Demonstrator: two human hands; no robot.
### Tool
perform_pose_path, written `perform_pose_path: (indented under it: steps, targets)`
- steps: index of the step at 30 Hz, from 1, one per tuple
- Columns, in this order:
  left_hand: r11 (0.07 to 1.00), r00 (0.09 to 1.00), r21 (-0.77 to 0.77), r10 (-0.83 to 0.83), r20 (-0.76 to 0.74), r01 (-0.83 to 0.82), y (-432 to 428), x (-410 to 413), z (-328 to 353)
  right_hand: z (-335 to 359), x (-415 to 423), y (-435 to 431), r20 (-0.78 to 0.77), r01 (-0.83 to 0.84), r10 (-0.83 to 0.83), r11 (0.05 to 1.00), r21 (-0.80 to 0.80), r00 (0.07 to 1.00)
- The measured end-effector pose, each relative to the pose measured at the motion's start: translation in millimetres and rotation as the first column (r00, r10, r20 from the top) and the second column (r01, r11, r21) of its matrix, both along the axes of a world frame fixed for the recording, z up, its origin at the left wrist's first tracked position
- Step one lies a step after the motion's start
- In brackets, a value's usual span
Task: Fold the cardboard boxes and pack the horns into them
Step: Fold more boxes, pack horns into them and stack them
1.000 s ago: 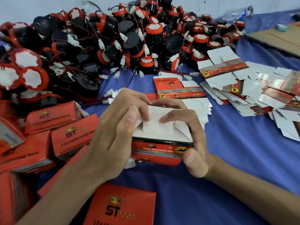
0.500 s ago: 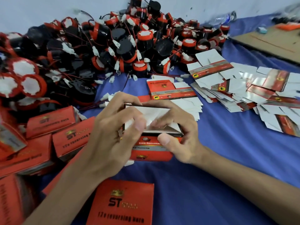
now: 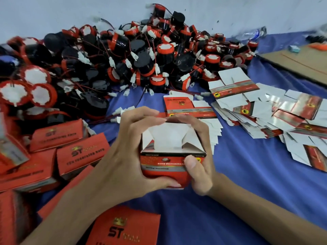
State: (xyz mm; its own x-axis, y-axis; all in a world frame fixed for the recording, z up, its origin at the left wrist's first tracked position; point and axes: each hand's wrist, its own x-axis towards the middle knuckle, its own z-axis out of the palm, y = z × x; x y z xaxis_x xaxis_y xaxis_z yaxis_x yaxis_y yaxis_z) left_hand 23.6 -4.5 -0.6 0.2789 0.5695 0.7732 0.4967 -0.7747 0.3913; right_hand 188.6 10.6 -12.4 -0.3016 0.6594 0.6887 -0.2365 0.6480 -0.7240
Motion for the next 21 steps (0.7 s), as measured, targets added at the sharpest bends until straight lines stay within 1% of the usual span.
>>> perform_pose_path:
  steps: [2,4,6,8,10,11,13,14,15,17,19,21]
  targets:
    - [0.998,1.0,0.065,-0.02,-0.019,0.022,5.3,-0.3,-4.8,1.1,2.7,1.8,0.031,0.017,-0.019,0.999,0.045,0.999]
    - [0.996,0.998,0.083,-0.016,-0.054,0.02,7.9,-2.4,-7.0,2.9,4.8,3.9,0.081,0.045,-0.055,0.991,0.124,0.995]
    - [0.996,0.999,0.089,0.019,-0.038,-0.016,8.1,-5.2,-6.4,6.0,4.7,4.9,0.078,0.096,-0.113,0.977,0.191,0.991]
    - [0.997,0.999,0.08,0.02,-0.035,-0.017,8.2,-5.3,-3.7,9.3,4.1,3.3,0.066,0.124,-0.136,0.979,0.162,0.989]
    - [0.997,0.998,0.076,-0.003,-0.064,0.008,8.2,-3.9,-1.5,10.5,4.7,1.7,0.065,0.131,-0.135,0.99,0.057,0.989]
    - [0.997,0.997,0.077,-0.015,-0.077,0.021,8.0,-2.9,-1.0,11.9,6.0,1.1,0.065,0.123,-0.121,0.992,-0.026,0.991]
    - [0.996,0.997,0.089,-0.01,-0.083,0.017,8.8,-2.2,-0.8,15.2,7.0,4.6,0.032,0.038,-0.032,0.975,-0.217,0.999]
    - [0.996,0.997,0.084,-0.002,-0.081,0.008,8.8,-1.9,-1.1,17.7,8.0,6.8,-0.008,-0.027,0.026,0.945,-0.325,1.0]
    - [0.997,0.996,0.073,0.003,-0.089,0.004,8.8,-2.0,-2.0,20.5,8.7,9.1,-0.052,-0.097,0.083,0.892,-0.441,0.995]
    - [0.999,0.991,0.049,-0.002,-0.131,0.008,9.2,-1.9,-3.7,26.2,11.3,13.9,-0.107,-0.203,0.175,0.756,-0.623,0.979]
    - [0.999,0.987,0.027,-0.02,-0.159,0.024,9.4,-1.6,-3.5,26.6,14.3,17.2,-0.135,-0.277,0.257,0.669,-0.689,0.957]
    - [0.999,0.987,0.006,-0.043,-0.153,0.044,10.1,-1.4,-1.9,24.5,16.5,19.0,-0.165,-0.335,0.312,0.636,-0.695,0.936]
